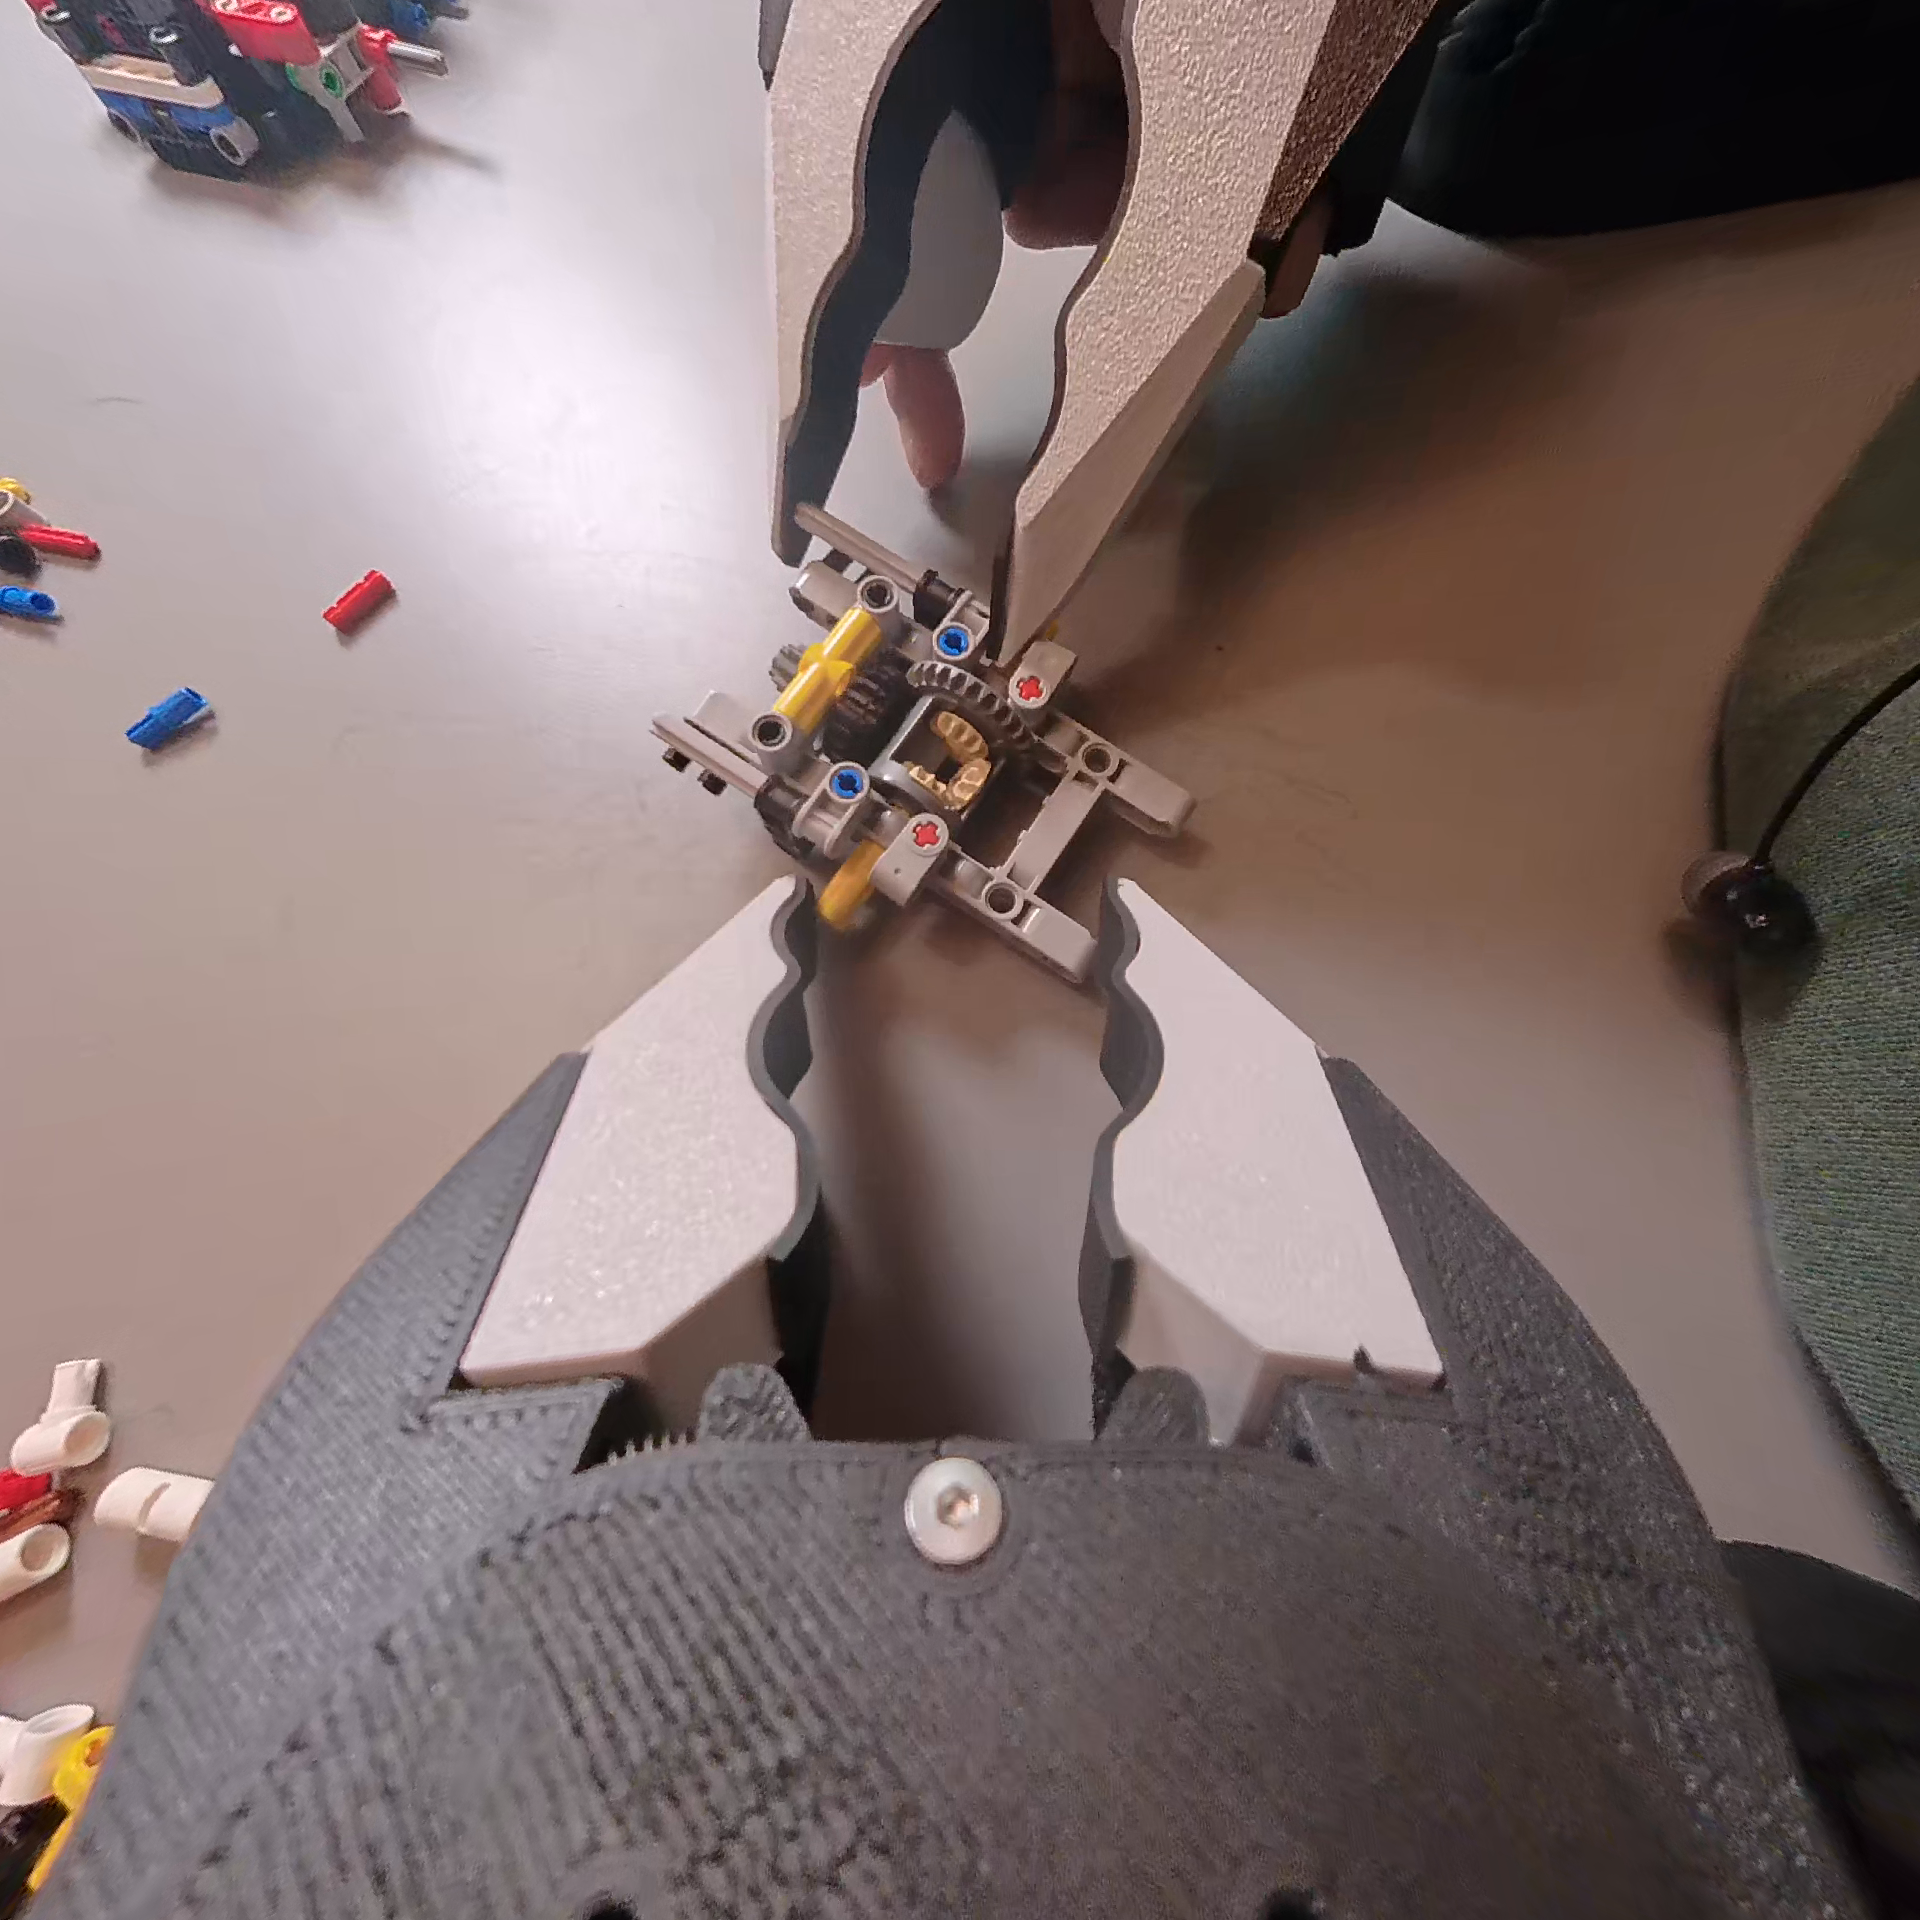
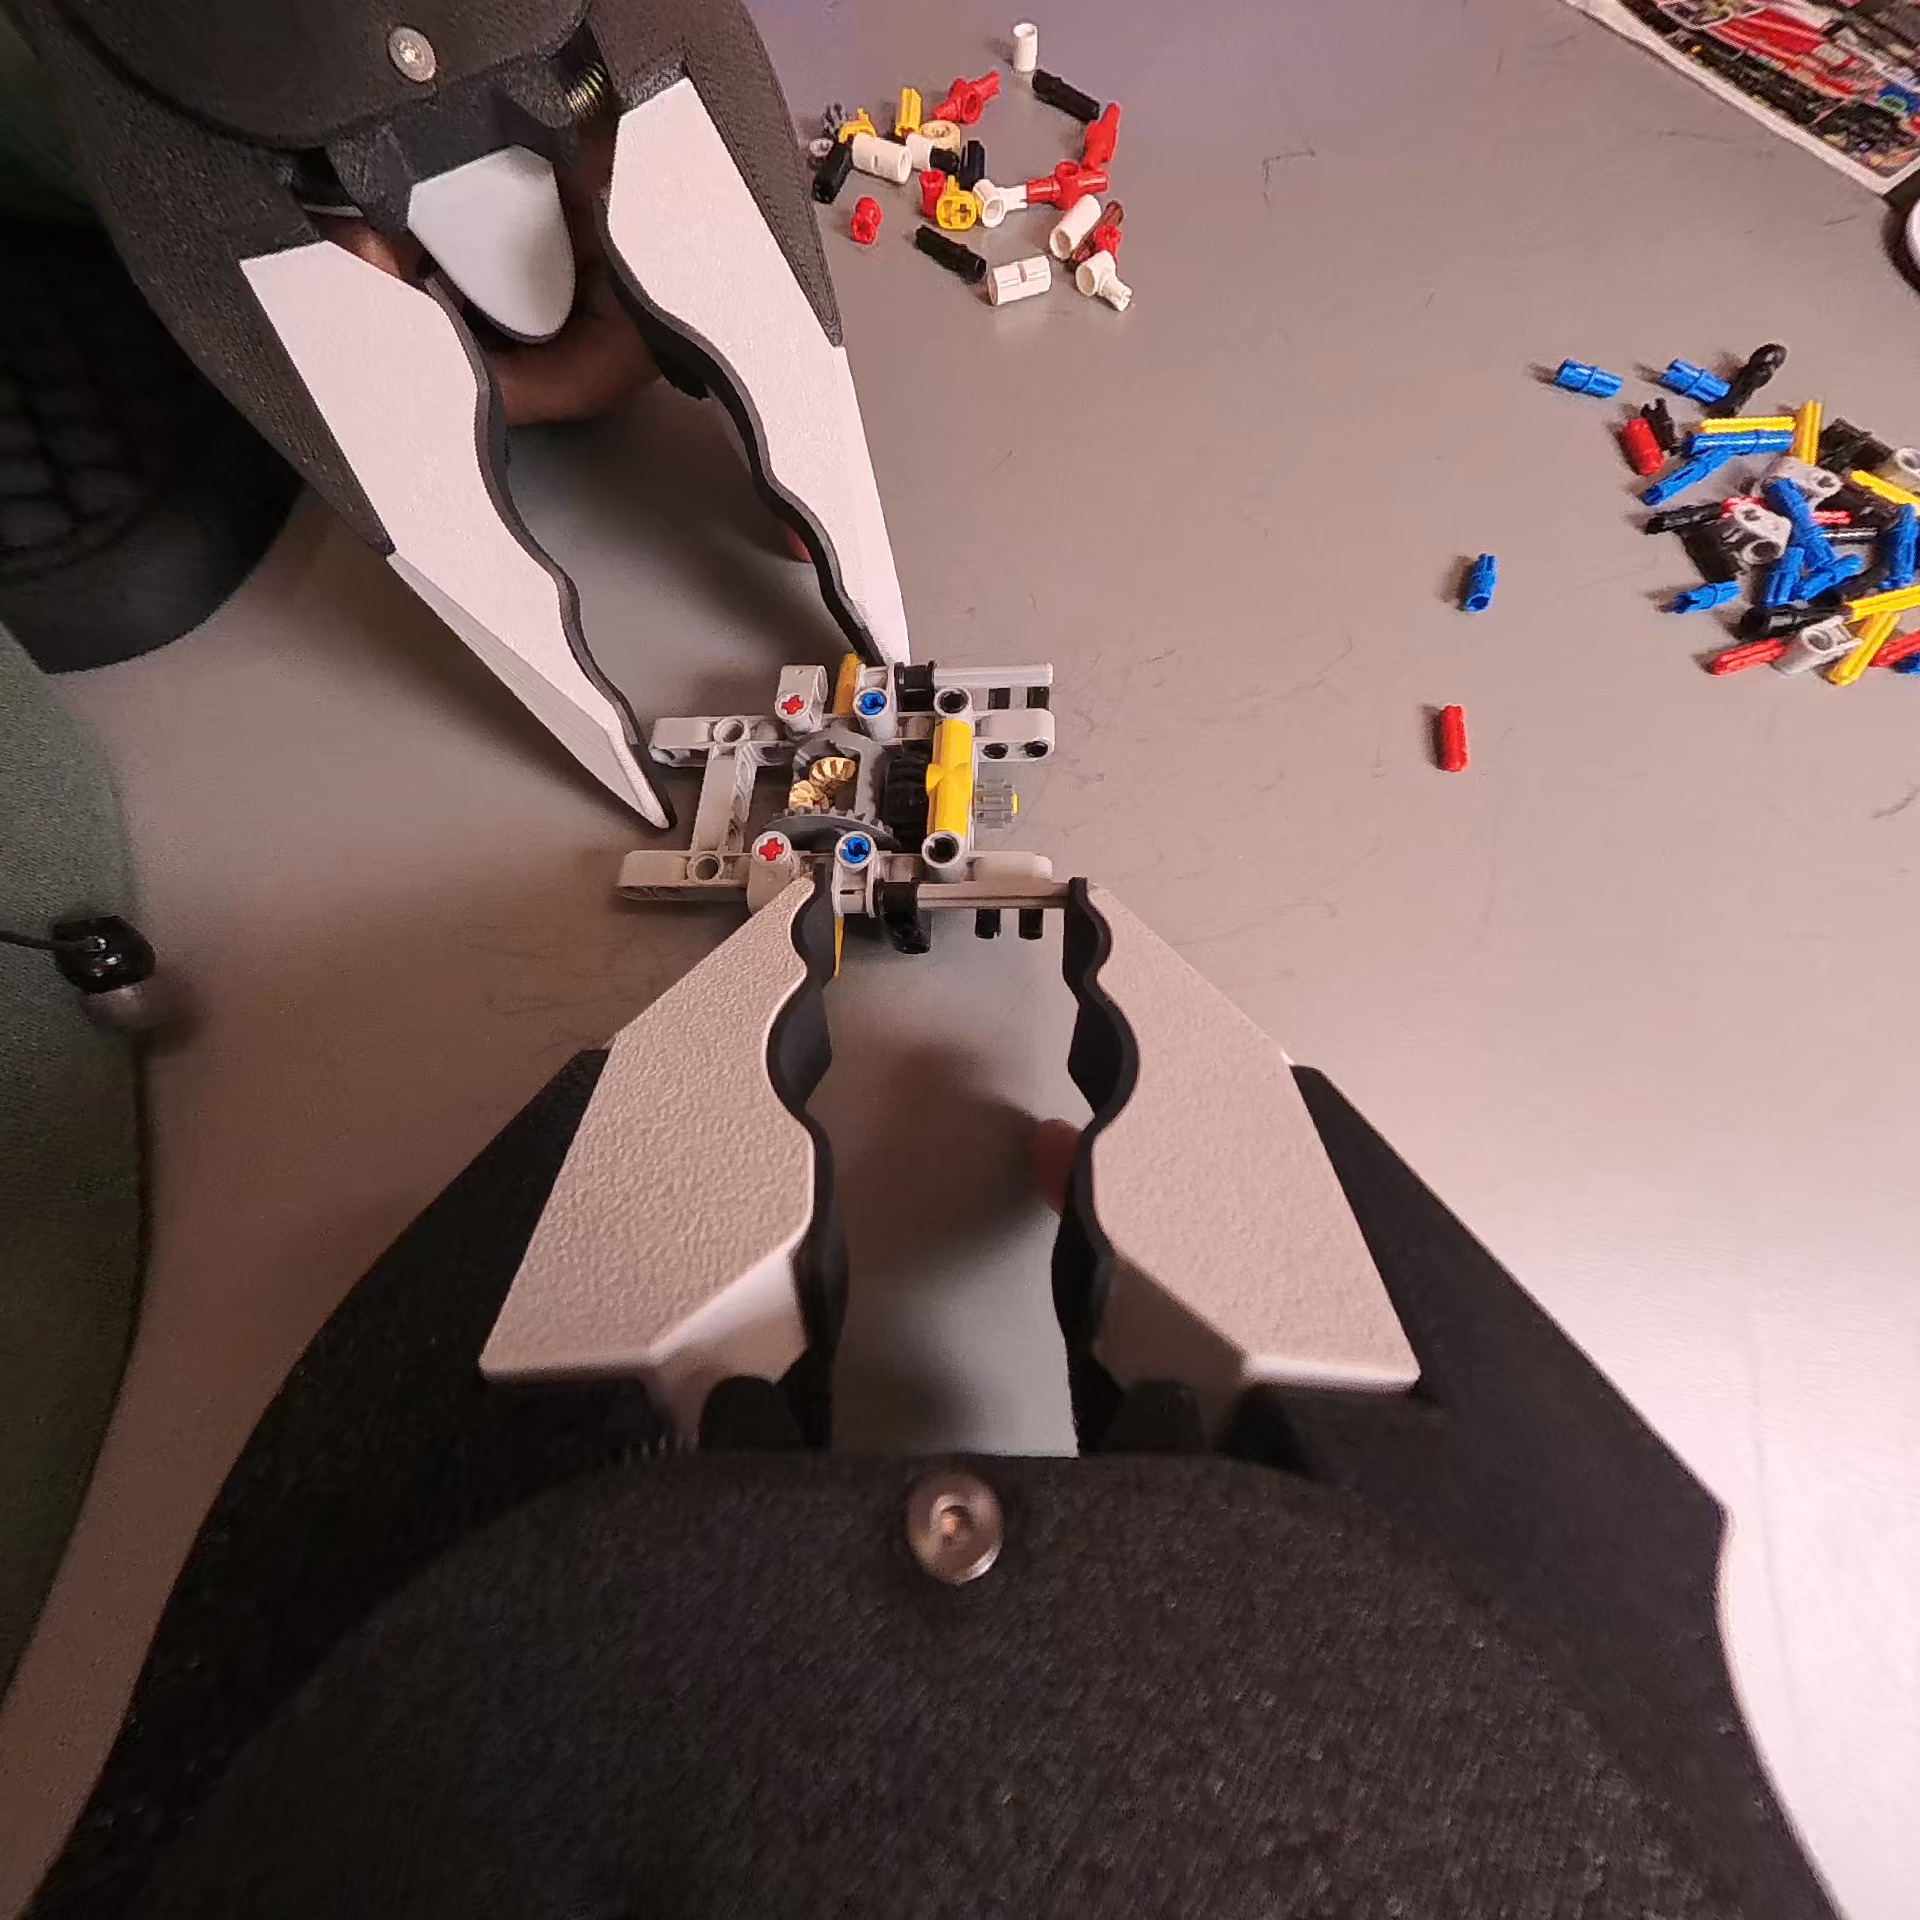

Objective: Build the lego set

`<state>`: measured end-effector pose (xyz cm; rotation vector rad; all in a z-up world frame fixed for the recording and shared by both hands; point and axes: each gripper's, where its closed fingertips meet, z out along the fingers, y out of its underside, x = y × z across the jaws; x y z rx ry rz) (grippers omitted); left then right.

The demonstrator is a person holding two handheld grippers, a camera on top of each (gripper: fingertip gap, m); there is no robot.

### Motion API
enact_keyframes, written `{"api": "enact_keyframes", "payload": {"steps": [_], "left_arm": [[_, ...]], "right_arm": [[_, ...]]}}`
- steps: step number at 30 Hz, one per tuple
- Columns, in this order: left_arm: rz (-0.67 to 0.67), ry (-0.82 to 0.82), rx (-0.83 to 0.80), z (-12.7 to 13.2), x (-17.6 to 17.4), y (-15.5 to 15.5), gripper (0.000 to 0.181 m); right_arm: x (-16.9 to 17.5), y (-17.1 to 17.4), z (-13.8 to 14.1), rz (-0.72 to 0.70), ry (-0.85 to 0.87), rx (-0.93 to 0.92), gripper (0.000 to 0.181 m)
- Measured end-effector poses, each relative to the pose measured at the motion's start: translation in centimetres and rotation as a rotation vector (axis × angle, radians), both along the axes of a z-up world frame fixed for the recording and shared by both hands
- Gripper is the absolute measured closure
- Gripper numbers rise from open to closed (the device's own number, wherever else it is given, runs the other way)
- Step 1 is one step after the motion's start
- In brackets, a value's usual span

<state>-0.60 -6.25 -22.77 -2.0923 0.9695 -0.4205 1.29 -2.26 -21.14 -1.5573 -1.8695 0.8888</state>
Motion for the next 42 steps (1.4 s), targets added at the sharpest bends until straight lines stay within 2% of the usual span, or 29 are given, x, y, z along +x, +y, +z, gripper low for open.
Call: {"api": "enact_keyframes", "payload": {"steps": [33,40,42], "left_arm": [[-0.027,0.004,0.007,0.0,0.4,-0.4,0.13],[-0.042,-0.006,0.008,0.1,0.4,-0.6,0.127],[-0.066,-0.004,0.001,0.0,0.4,-0.9,0.117]], "right_arm": [[0.1,-0.9,0.0,0.065,0.054,0.013,0.139],[0.1,-1.0,0.0,0.075,0.052,0.011,0.139],[0.3,-0.9,-0.2,0.079,0.045,0.025,0.139]]}}
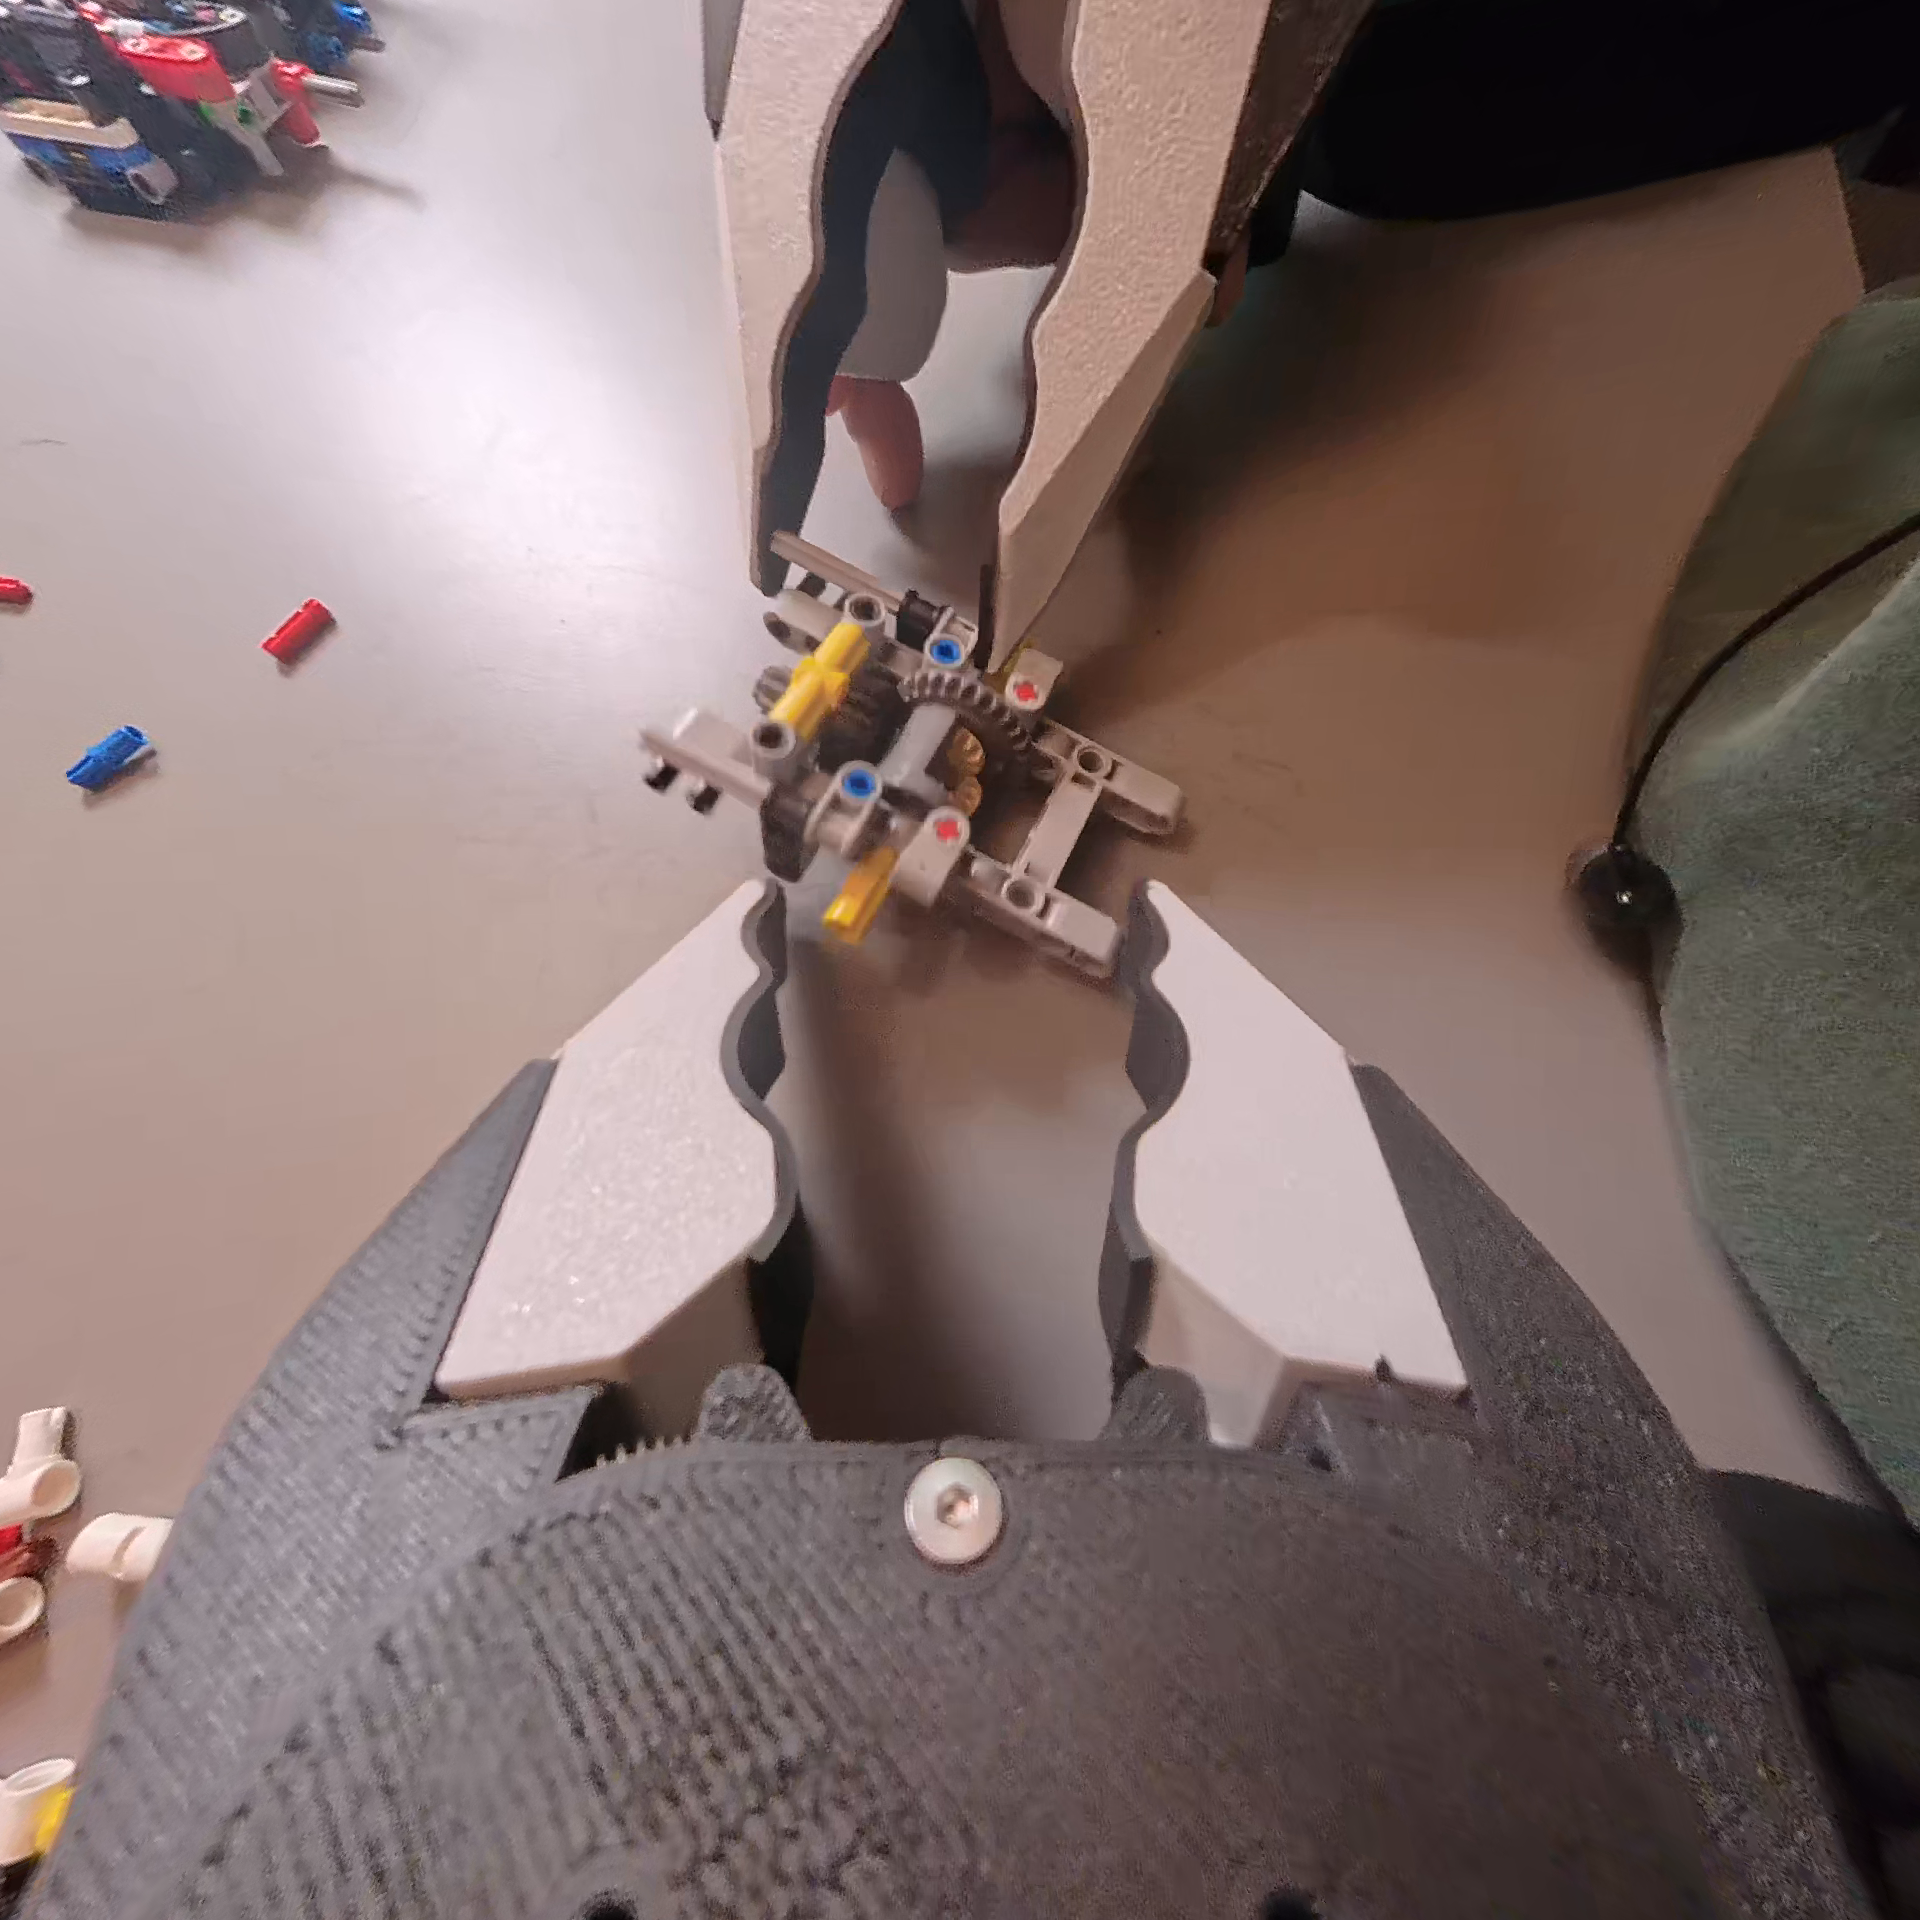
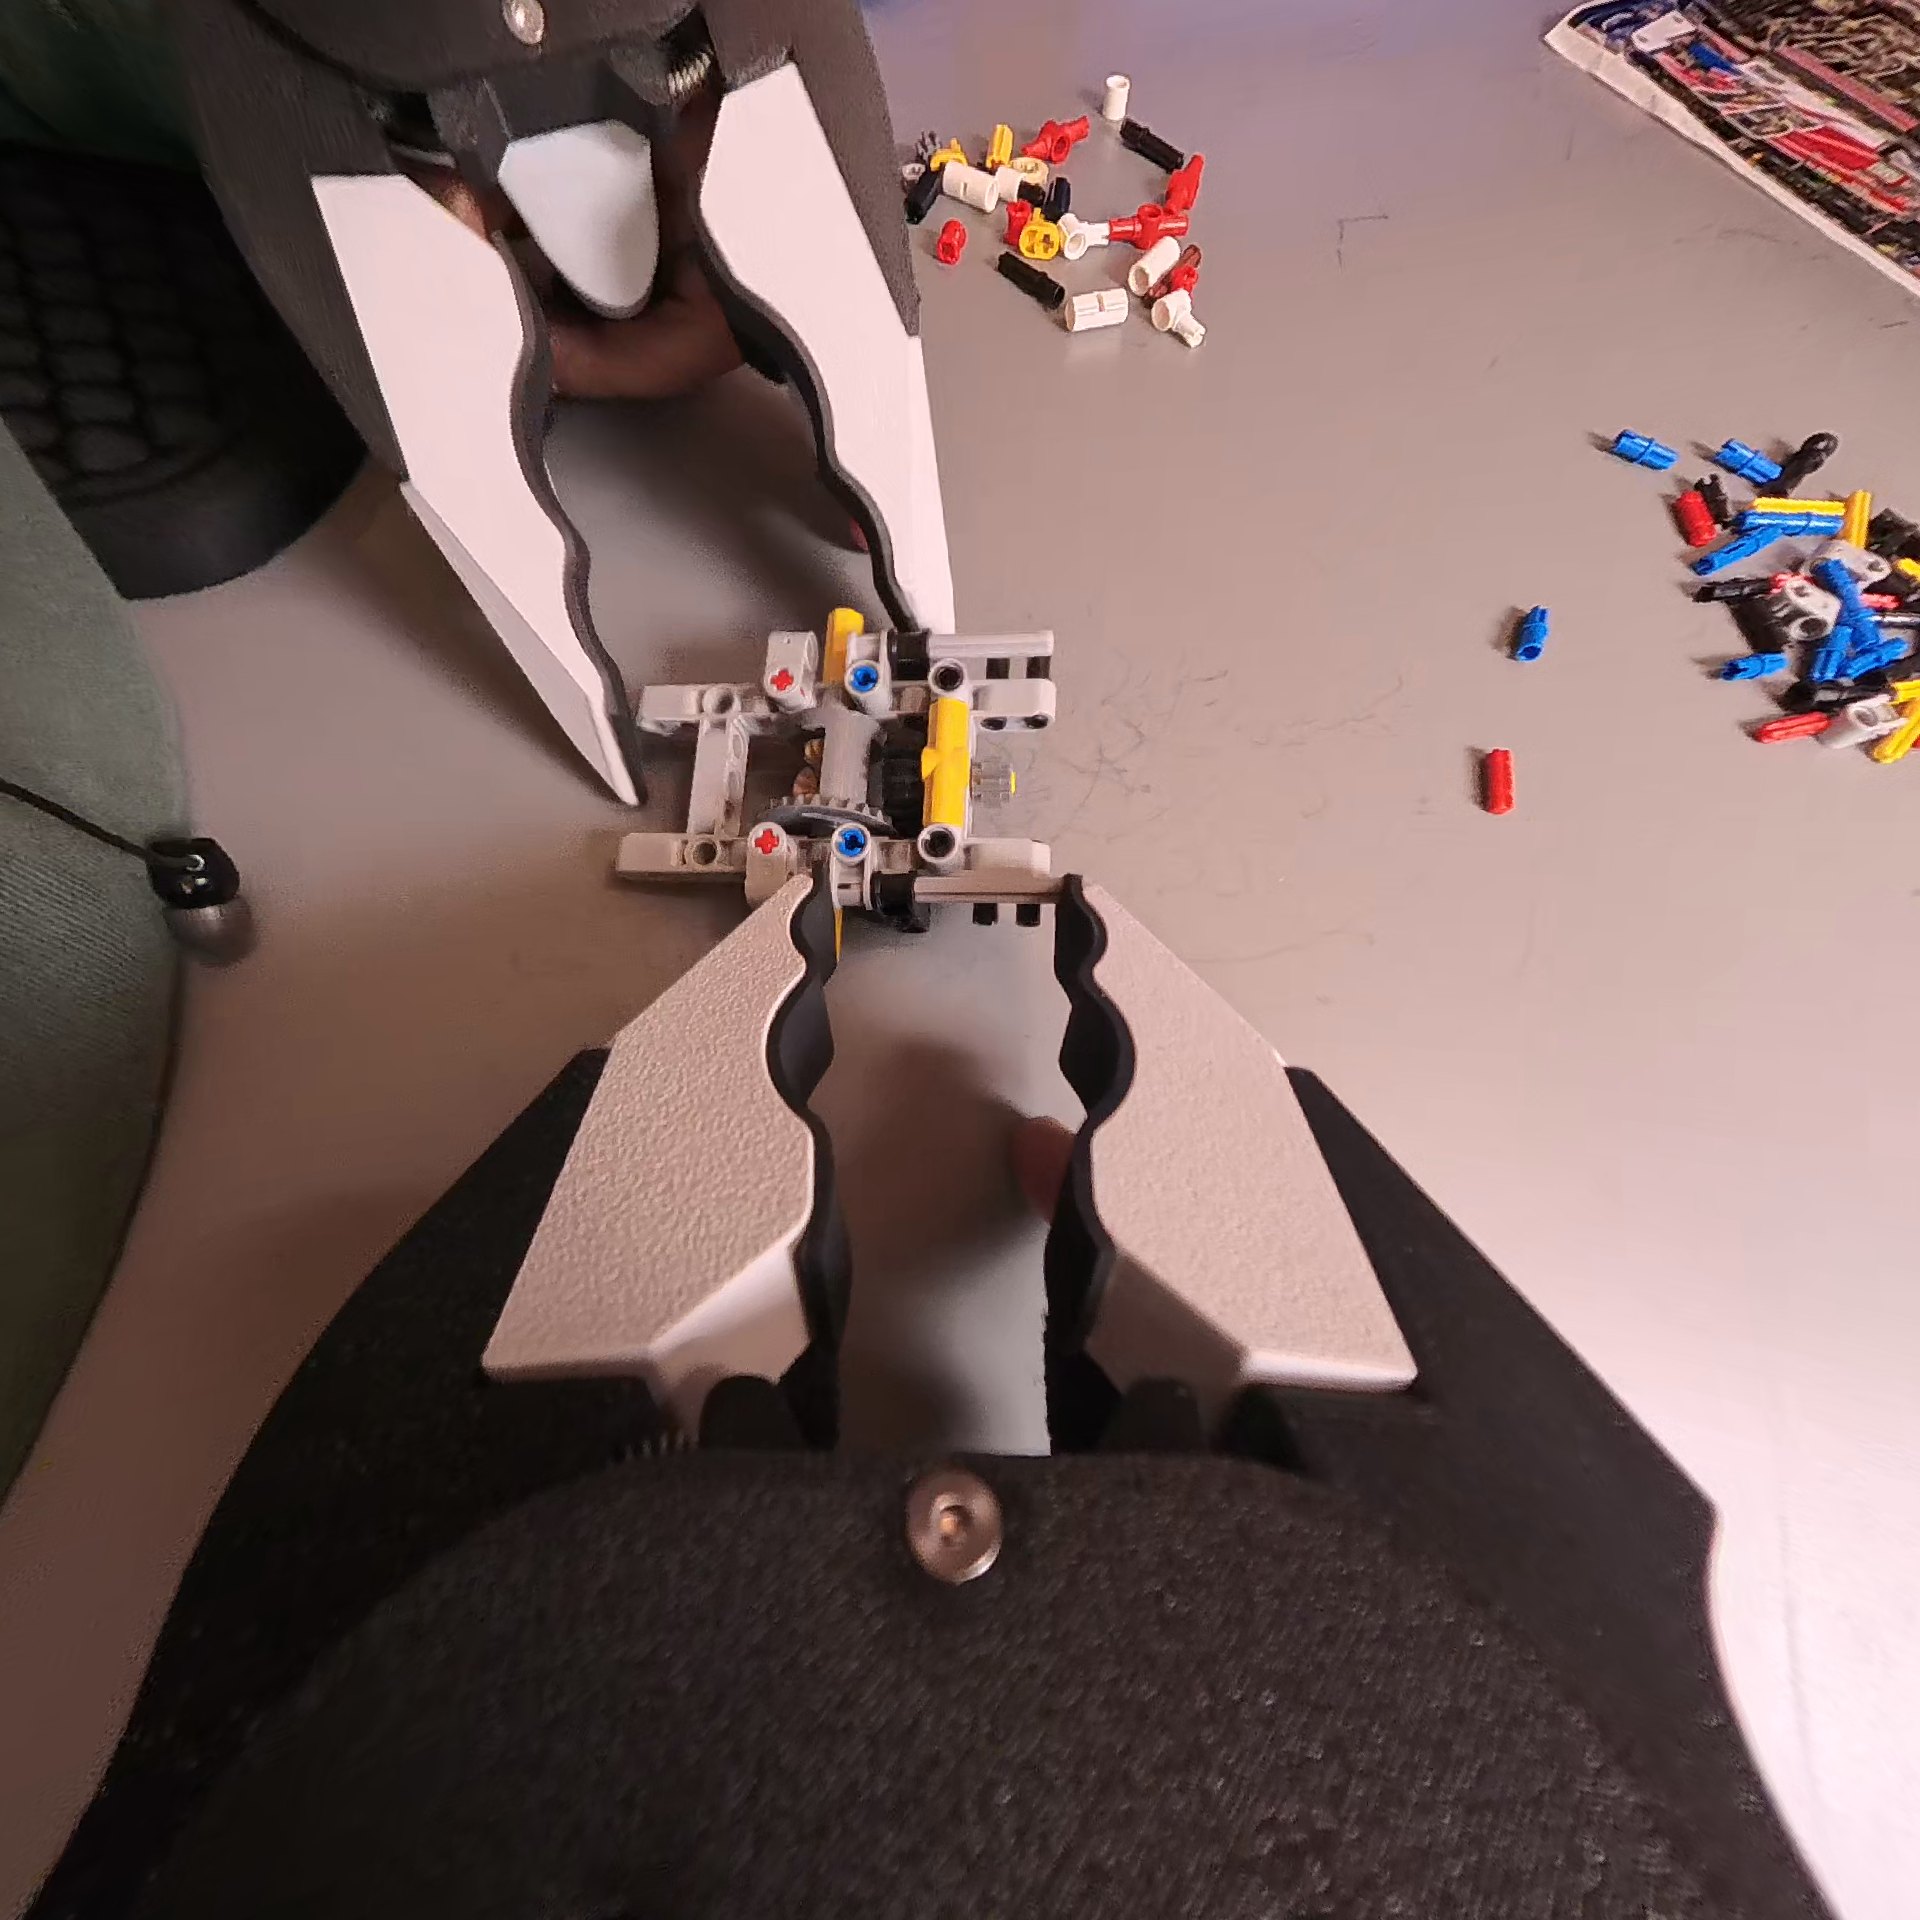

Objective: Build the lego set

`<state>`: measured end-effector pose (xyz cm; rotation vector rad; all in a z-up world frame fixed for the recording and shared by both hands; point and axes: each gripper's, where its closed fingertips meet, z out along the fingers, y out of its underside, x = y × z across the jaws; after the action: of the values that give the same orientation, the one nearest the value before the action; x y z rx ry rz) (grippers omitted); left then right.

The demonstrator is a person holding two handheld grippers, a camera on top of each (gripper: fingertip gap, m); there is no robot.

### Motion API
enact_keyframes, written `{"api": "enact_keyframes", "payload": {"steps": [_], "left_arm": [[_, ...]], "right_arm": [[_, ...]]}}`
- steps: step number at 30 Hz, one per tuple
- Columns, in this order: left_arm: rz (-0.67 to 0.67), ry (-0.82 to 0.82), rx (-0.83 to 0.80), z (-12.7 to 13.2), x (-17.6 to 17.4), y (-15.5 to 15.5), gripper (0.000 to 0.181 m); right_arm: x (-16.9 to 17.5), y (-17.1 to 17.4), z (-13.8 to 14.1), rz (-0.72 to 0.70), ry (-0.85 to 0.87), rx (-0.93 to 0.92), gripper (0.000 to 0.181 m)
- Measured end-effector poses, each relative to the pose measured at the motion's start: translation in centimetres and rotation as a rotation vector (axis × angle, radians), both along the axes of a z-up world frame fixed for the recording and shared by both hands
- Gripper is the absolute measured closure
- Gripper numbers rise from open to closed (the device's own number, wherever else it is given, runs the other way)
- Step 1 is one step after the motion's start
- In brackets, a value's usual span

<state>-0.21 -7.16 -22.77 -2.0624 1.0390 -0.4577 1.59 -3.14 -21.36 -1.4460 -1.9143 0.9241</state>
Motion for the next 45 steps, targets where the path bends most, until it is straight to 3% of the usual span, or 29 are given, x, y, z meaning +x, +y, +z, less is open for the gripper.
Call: {"api": "enact_keyframes", "payload": {"steps": [5,26,34,45], "left_arm": [[-0.036,-0.008,-0.005,0.05,0.16,-0.41,0.108],[-0.024,0.013,0.01,-0.09,0.07,-0.16,0.12],[-0.062,0.002,-0.003,-0.06,0.28,-0.72,0.114],[-0.081,0.013,0.003,-0.01,0.31,-0.98,0.119]], "right_arm": [[-0.01,-0.08,0.07,0.008,0.004,0.0,0.139],[-0.24,-1.01,0.29,0.031,0.017,0.021,0.14],[-0.12,-0.88,0.35,0.059,0.042,-0.004,0.138],[0.12,-0.03,0.84,0.048,0.073,0.114,0.13]]}}
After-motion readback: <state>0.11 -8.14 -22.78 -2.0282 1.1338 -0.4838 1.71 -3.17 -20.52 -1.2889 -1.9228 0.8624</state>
